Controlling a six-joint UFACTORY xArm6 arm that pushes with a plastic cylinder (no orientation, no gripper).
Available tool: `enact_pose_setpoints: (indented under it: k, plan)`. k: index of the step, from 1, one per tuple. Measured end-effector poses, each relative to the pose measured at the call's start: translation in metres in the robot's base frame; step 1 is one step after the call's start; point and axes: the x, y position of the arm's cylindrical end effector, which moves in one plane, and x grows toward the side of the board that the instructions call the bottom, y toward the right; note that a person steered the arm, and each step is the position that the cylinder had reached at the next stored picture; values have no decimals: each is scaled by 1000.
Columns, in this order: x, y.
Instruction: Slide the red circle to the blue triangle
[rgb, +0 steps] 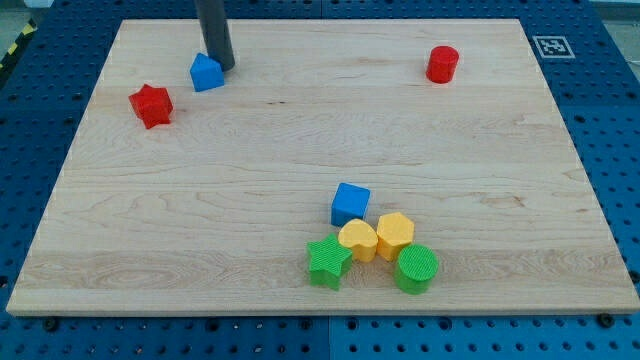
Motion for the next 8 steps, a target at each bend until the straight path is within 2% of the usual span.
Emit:
enact_pose_setpoints:
  k: [2,3,4,7,8]
  plan:
    - [39,-24]
    - [31,-17]
    - [-7,55]
    - [-60,285]
    - [-25,353]
